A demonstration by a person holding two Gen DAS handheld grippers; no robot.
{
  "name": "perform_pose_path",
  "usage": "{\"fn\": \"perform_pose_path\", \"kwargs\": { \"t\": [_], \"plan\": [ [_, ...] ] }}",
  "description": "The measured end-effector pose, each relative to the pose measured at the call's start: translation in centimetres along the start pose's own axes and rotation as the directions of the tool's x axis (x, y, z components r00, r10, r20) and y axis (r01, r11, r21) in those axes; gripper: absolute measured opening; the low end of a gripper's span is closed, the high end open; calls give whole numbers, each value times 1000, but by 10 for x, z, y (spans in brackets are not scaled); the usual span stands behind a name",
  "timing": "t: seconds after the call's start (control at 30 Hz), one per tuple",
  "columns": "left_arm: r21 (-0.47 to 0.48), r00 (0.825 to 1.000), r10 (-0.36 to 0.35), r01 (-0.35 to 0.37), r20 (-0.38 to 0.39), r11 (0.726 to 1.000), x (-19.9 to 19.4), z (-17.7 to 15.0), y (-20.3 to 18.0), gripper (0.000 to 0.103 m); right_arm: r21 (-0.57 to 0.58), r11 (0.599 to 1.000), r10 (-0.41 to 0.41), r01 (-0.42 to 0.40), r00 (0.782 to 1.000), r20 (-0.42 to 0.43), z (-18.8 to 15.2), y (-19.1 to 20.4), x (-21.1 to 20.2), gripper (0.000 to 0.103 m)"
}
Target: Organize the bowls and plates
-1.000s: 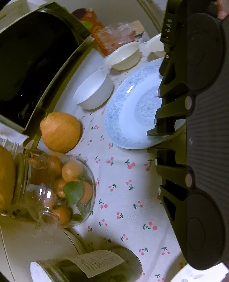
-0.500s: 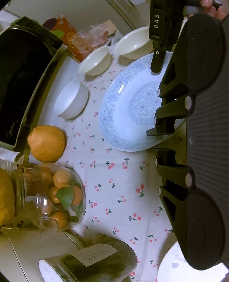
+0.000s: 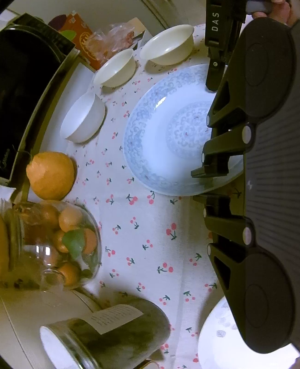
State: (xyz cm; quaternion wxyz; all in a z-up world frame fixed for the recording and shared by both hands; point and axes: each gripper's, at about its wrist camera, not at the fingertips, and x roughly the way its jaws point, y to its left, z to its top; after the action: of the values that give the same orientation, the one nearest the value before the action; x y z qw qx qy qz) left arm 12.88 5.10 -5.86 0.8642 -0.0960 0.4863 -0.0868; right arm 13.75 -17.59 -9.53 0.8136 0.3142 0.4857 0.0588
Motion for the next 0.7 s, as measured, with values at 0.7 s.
{"fn": "perform_pose_path", "kwargs": {
  "t": [0.7],
  "plan": [
    [56,1000,14,-13,-9,998,-3,-1,-6,28,-38,999,2,-2,1000,-7,4,5,-6,29]
  ]
}}
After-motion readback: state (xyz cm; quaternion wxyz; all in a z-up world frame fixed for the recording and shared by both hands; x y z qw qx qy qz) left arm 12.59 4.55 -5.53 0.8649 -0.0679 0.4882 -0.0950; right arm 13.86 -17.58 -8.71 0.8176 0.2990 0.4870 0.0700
